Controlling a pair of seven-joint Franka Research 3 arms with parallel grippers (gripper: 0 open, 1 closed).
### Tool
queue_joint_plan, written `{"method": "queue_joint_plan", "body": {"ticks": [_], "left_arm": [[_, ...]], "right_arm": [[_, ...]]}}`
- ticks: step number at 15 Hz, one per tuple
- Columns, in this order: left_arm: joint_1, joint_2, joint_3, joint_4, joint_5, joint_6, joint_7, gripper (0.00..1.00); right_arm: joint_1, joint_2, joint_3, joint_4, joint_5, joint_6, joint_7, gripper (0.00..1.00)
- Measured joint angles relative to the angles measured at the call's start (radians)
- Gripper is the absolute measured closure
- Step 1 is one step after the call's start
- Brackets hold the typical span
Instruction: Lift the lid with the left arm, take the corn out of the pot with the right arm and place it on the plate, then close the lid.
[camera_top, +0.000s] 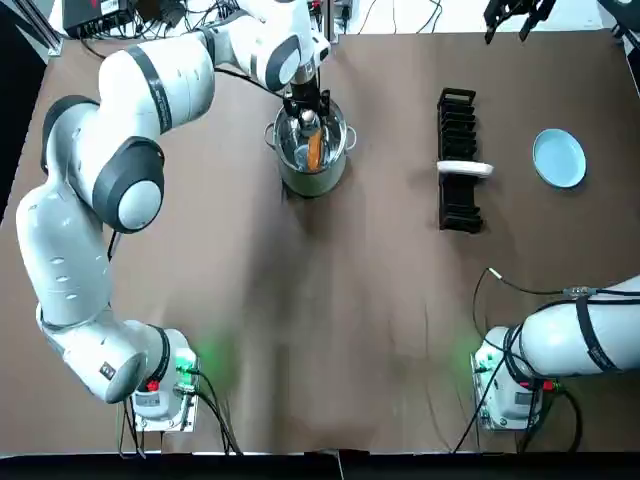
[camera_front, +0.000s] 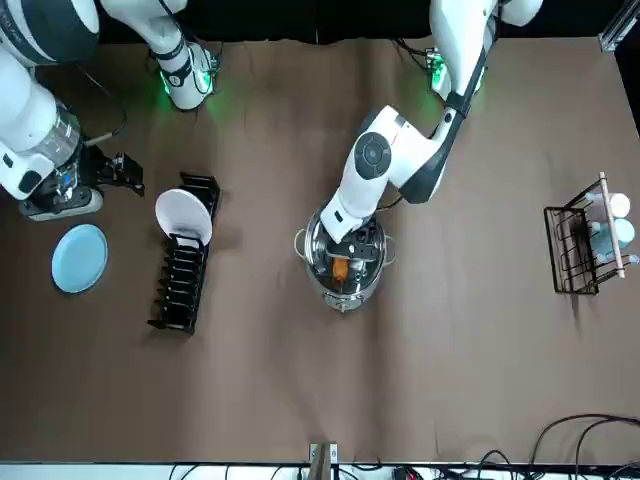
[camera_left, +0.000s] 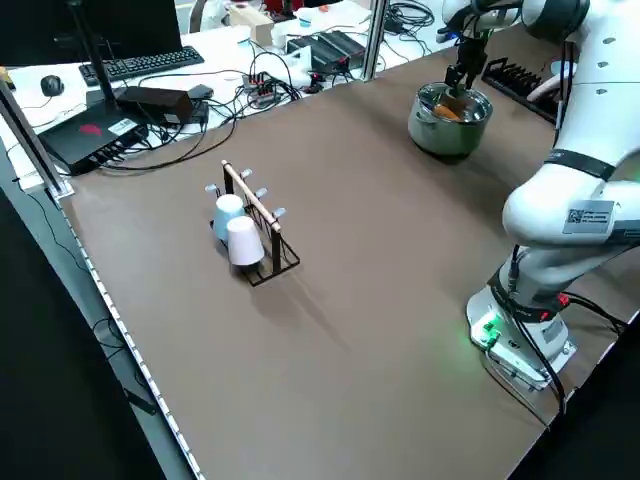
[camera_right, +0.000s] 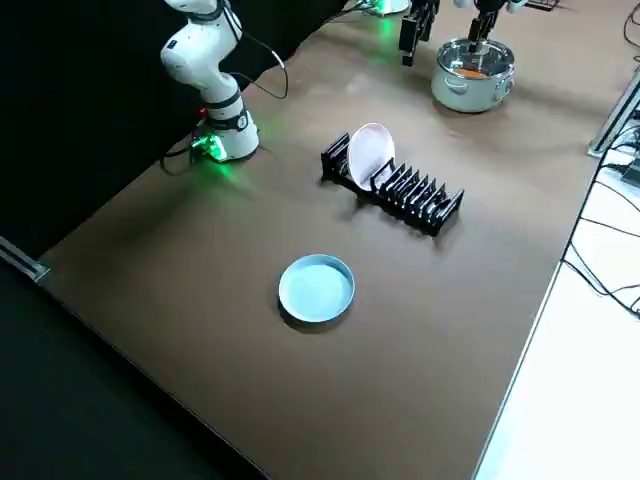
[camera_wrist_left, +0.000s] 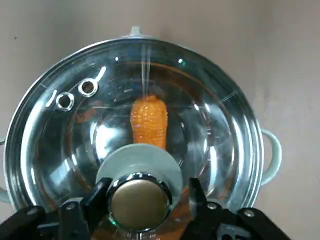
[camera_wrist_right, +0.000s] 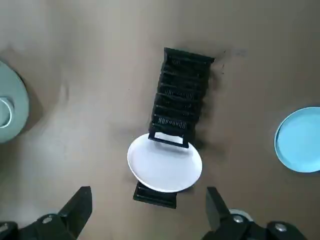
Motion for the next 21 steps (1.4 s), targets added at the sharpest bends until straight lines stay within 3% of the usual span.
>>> {"method": "queue_joint_plan", "body": {"ticks": [7, 9, 15, 18, 21], "left_arm": [[0.000, 0.000, 0.001, 0.007, 0.011, -0.040, -0.001, 0.40], [-0.002, 0.000, 0.001, 0.009, 0.013, -0.043, -0.007, 0.49], [-0.002, -0.009, 0.002, 0.014, 0.013, -0.058, -0.022, 0.49], [0.021, -0.087, 0.007, 0.060, 0.013, -0.207, -0.039, 0.49], [0.119, -0.190, 0.011, 0.072, 0.033, -0.290, 0.004, 0.49]], "right_arm": [[-0.070, 0.001, -0.016, 0.034, -0.003, -0.007, -0.003, 0.00], [-0.064, 0.003, -0.011, 0.033, -0.003, -0.015, -0.003, 0.00], [0.009, 0.035, 0.001, 0.030, 0.004, -0.021, -0.003, 0.00], [0.073, 0.064, 0.003, 0.030, 0.005, -0.011, -0.002, 0.00], [0.144, 0.087, 0.005, 0.031, 0.005, 0.015, 0.030, 0.00]]}}
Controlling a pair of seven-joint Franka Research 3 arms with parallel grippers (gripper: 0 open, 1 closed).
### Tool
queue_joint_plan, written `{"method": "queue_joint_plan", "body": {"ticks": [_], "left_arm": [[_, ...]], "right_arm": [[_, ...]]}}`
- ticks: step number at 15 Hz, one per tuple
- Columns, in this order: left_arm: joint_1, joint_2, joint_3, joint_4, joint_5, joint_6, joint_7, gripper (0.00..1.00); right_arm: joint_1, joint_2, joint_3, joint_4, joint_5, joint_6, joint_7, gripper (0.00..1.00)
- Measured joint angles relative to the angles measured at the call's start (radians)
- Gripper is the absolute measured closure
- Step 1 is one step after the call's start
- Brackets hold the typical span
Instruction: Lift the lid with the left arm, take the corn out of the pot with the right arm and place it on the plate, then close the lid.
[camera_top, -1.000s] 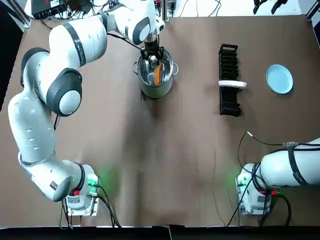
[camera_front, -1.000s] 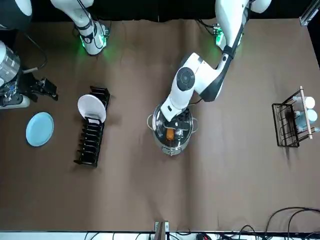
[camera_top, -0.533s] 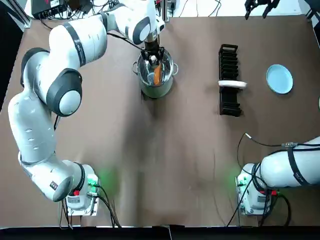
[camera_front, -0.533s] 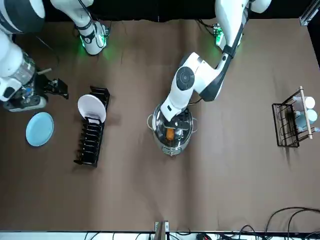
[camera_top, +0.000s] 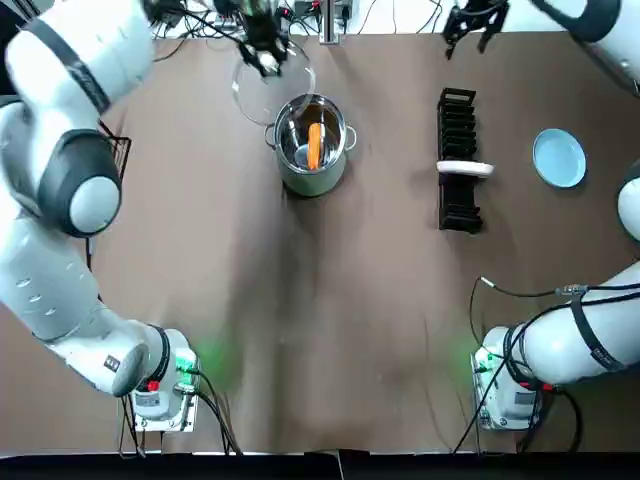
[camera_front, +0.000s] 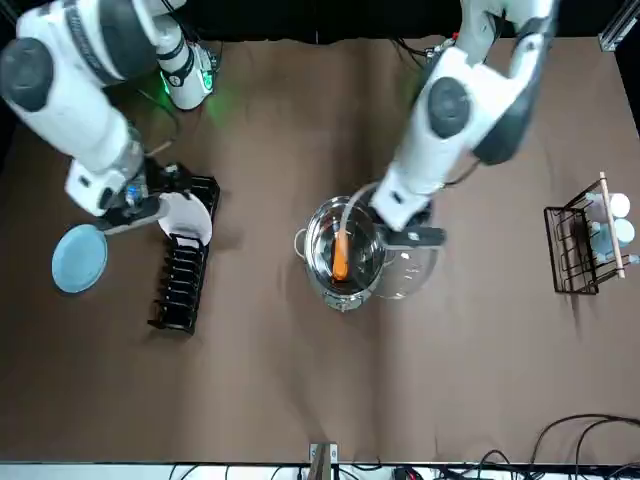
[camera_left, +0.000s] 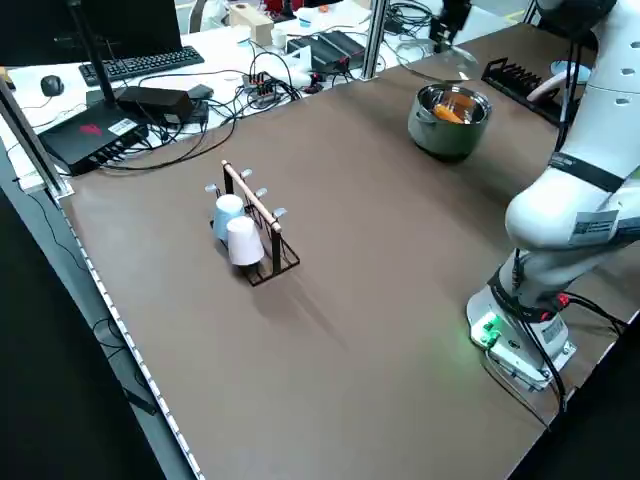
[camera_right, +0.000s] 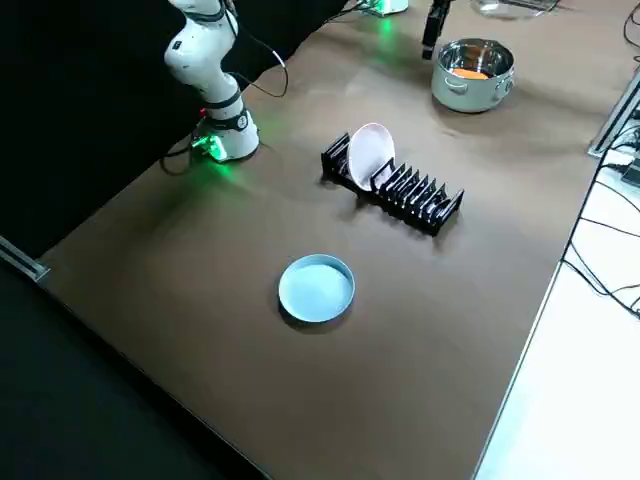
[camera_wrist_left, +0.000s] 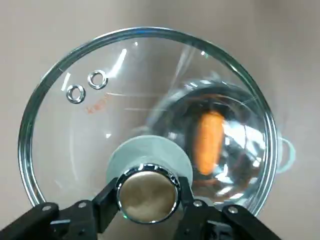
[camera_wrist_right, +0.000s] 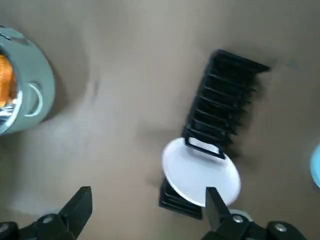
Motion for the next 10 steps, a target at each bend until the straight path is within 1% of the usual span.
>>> {"method": "queue_joint_plan", "body": {"ticks": [1, 3, 5, 7, 9, 10], "left_arm": [[0.068, -0.038, 0.002, -0.003, 0.034, -0.045, 0.085, 0.49], [0.113, -0.050, 0.003, -0.008, 0.051, -0.077, 0.153, 0.49], [0.150, -0.051, 0.002, -0.011, 0.053, -0.094, 0.216, 0.49], [0.191, -0.051, 0.002, -0.011, 0.054, -0.126, 0.279, 0.49], [0.235, -0.052, 0.001, -0.012, 0.054, -0.140, 0.342, 0.49], [0.252, -0.053, 0.001, -0.012, 0.054, -0.141, 0.365, 0.49]], "right_arm": [[0.069, 0.030, 0.003, 0.006, 0.006, 0.035, 0.048, 0.00], [0.173, 0.084, 0.005, 0.036, 0.012, 0.058, 0.156, 0.00], [0.279, 0.175, 0.008, 0.113, 0.013, 0.076, 0.273, 0.00], [0.356, 0.292, 0.008, 0.212, 0.013, 0.112, 0.382, 0.00], [0.411, 0.415, 0.008, 0.301, 0.013, 0.194, 0.479, 0.00], [0.435, 0.465, 0.006, 0.330, 0.012, 0.249, 0.529, 0.00]]}}
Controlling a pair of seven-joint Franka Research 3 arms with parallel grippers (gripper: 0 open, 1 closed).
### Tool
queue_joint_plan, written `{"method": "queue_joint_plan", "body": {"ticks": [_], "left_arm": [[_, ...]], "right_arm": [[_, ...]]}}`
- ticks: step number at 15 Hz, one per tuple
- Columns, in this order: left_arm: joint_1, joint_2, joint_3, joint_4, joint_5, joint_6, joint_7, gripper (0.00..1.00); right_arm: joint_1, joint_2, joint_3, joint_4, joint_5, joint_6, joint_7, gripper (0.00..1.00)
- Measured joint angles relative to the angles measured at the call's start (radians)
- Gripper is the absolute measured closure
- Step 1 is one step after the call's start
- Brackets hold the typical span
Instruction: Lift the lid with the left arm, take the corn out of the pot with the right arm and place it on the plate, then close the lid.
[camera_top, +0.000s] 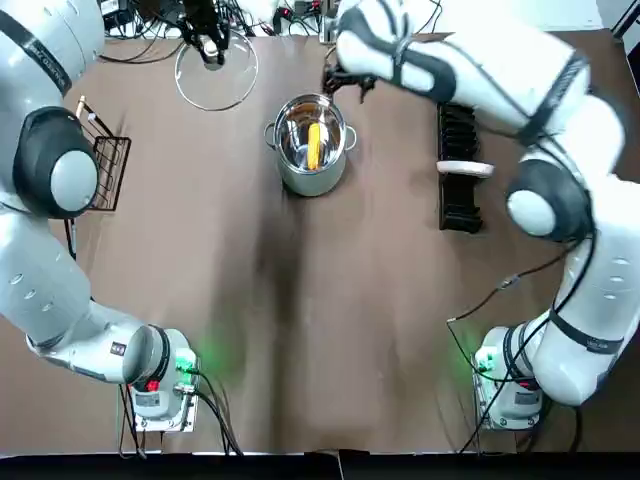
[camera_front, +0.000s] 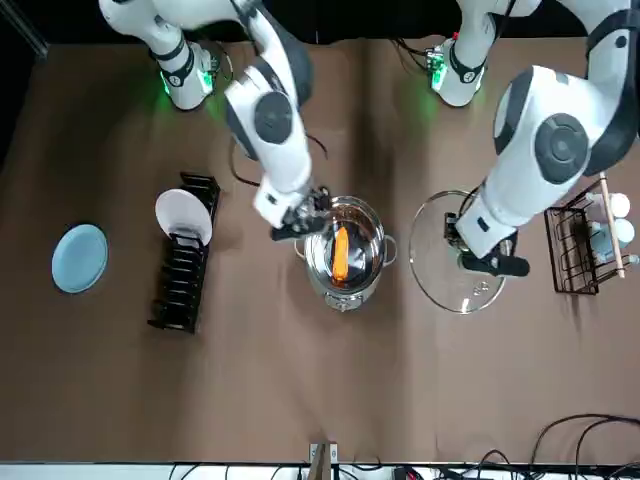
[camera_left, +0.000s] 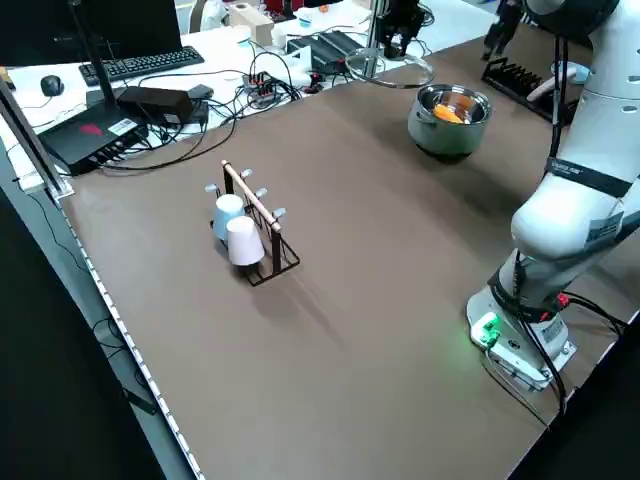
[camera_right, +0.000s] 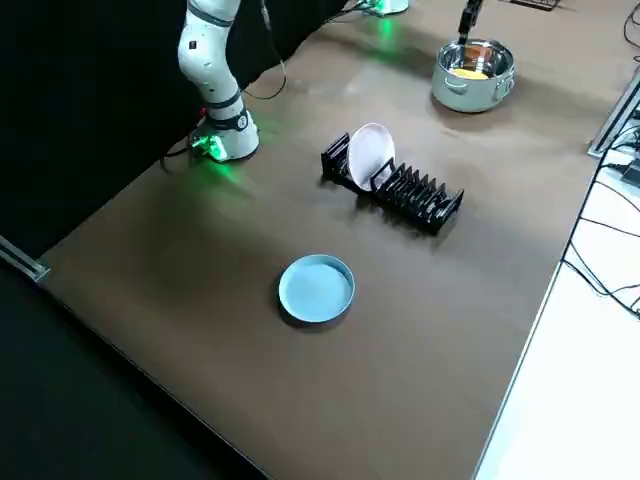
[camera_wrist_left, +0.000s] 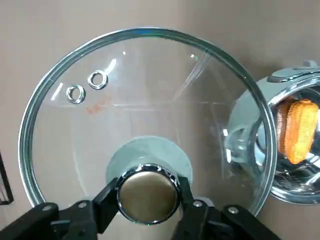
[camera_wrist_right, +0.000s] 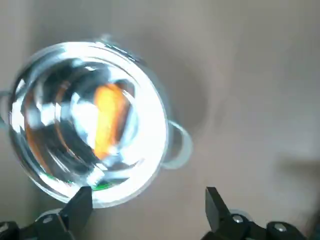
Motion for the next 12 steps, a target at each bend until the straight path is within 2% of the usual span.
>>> {"method": "queue_joint_plan", "body": {"ticks": [3, 8, 12], "left_arm": [[0.023, -0.006, -0.002, 0.000, 0.000, -0.001, 0.031, 0.49], [0.022, -0.011, -0.011, 0.000, 0.000, -0.003, 0.031, 0.49], [0.022, -0.011, -0.010, -0.001, 0.000, -0.003, 0.031, 0.49]], "right_arm": [[0.058, 0.099, -0.007, 0.042, -0.027, 0.120, 0.121, 0.00], [0.127, 0.208, -0.047, 0.052, -0.101, 0.245, 0.198, 0.02], [0.152, 0.283, -0.063, 0.056, -0.119, 0.334, 0.219, 0.03]]}}
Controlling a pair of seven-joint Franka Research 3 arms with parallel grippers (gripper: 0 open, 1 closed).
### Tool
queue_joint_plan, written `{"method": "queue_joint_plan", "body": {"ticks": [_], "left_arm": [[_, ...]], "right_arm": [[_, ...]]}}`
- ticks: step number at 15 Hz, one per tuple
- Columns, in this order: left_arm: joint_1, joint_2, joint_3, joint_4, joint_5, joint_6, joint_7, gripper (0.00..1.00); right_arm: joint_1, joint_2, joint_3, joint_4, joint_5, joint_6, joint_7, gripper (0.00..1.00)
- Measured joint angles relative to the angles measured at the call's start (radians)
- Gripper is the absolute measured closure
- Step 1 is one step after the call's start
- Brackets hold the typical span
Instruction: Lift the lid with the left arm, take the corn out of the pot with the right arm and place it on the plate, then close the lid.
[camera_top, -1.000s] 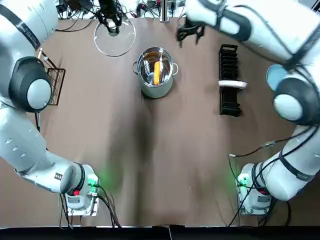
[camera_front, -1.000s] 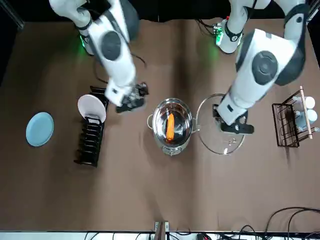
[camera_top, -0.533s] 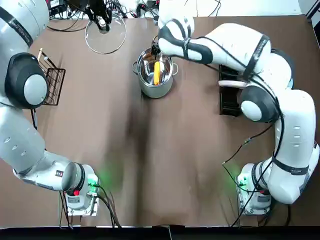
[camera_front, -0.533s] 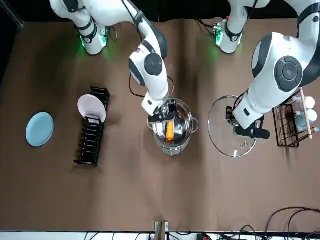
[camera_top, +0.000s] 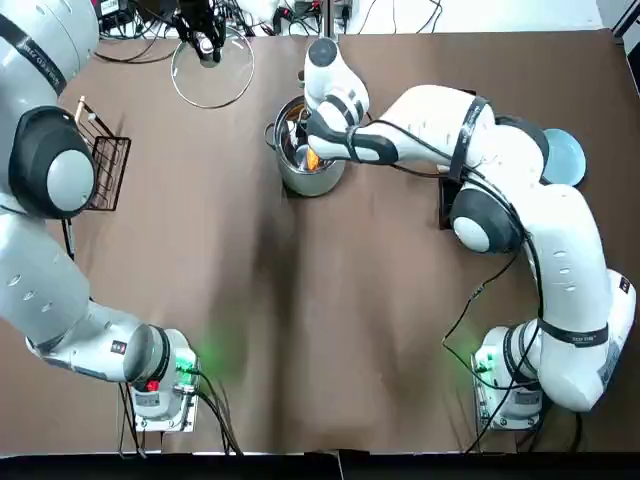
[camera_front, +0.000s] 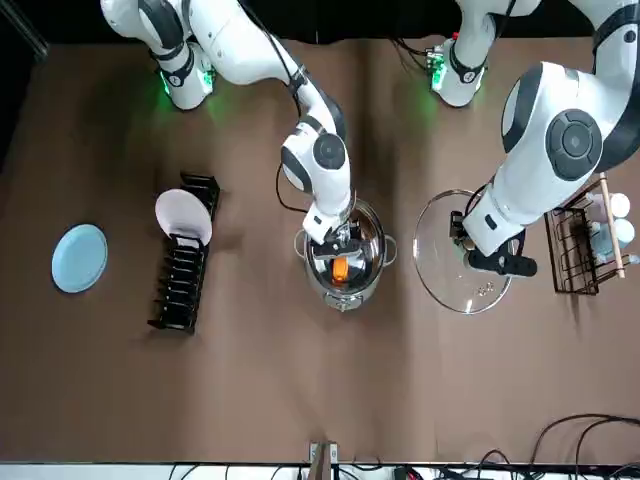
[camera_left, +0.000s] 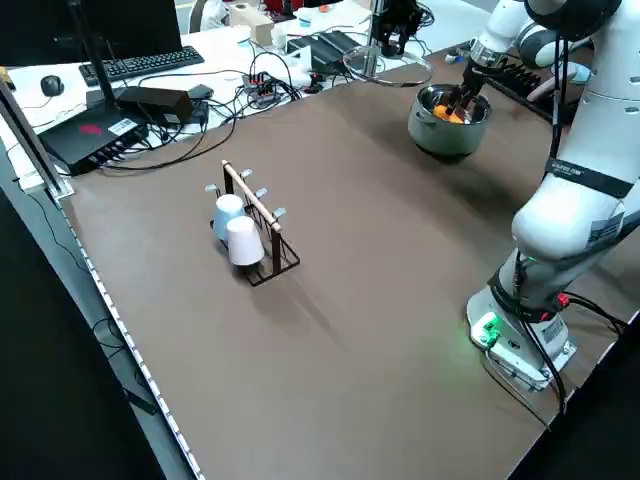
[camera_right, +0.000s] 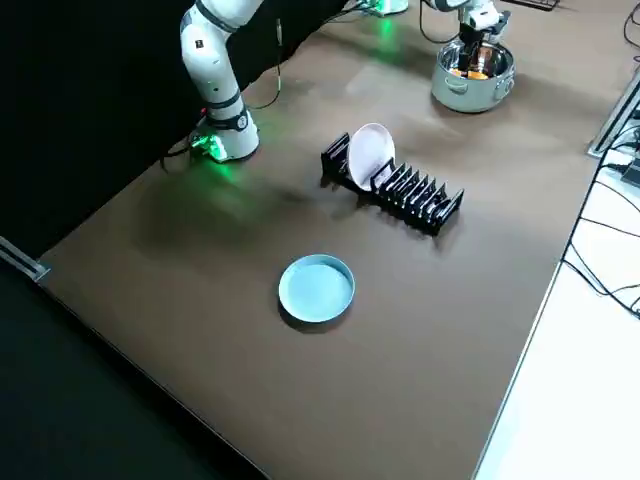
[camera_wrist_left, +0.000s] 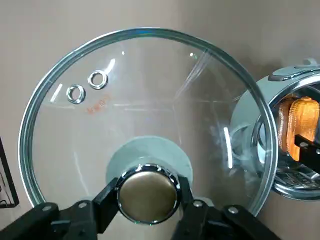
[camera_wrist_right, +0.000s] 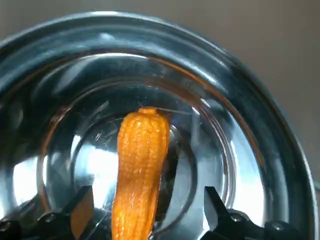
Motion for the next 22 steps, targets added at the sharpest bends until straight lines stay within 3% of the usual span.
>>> {"method": "queue_joint_plan", "body": {"ticks": [11, 13, 15, 19, 22], "left_arm": [[0.000, 0.000, 0.000, -0.002, 0.000, 0.000, 0.000, 0.49], [0.000, 0.000, 0.000, -0.002, 0.000, 0.000, 0.000, 0.49], [0.000, 0.000, 0.000, -0.002, 0.000, 0.000, 0.000, 0.49], [0.000, 0.000, 0.000, -0.002, 0.000, 0.000, 0.000, 0.49], [0.000, 0.000, 0.000, -0.002, 0.000, 0.000, 0.000, 0.49]], "right_arm": [[0.016, 0.077, -0.003, 0.008, -0.001, 0.067, 0.000, 0.06], [0.018, 0.078, -0.004, 0.010, -0.002, 0.067, 0.000, 0.18], [0.019, 0.078, -0.004, 0.012, -0.002, 0.066, 0.000, 0.22], [0.021, 0.078, -0.002, 0.026, 0.000, 0.063, 0.001, 0.59], [0.021, 0.078, -0.002, 0.027, 0.000, 0.063, 0.001, 0.60]]}}
